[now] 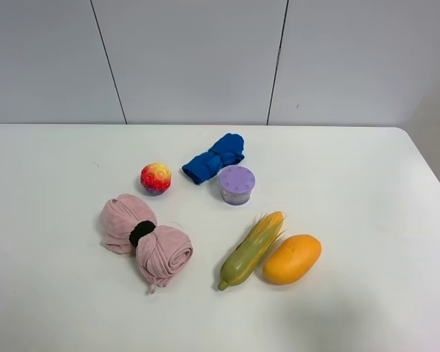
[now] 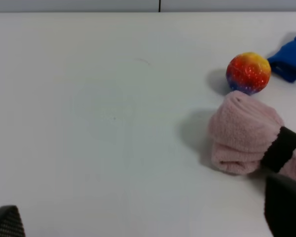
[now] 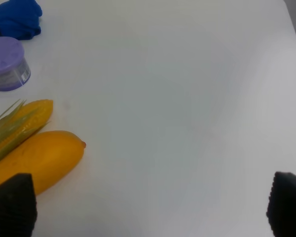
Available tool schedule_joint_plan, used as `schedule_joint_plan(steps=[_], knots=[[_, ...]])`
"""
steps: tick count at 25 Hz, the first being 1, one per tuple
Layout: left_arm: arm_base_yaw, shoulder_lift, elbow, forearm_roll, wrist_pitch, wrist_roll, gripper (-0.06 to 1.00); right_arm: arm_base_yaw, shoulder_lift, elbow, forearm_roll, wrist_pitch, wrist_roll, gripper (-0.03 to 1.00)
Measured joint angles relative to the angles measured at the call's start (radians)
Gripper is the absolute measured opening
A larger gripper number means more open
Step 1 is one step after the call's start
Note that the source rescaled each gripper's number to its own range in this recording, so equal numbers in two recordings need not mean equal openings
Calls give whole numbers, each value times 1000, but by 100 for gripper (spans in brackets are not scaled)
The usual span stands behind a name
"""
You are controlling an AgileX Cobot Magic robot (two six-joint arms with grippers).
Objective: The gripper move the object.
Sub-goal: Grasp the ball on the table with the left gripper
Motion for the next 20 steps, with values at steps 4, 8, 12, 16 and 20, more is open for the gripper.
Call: schedule_joint_plan(steps=[4,8,12,16,20], knots=[[0,0,0,0,0,1,100,0,0,0,0,0,0,100],[0,0,0,0,0,1,100,0,0,0,0,0,0,100],[0,0,0,0,0,1,100,0,0,0,0,0,0,100],[0,0,0,0,0,1,100,0,0,0,0,0,0,100],[0,0,0,0,0,1,100,0,0,0,0,0,0,100]])
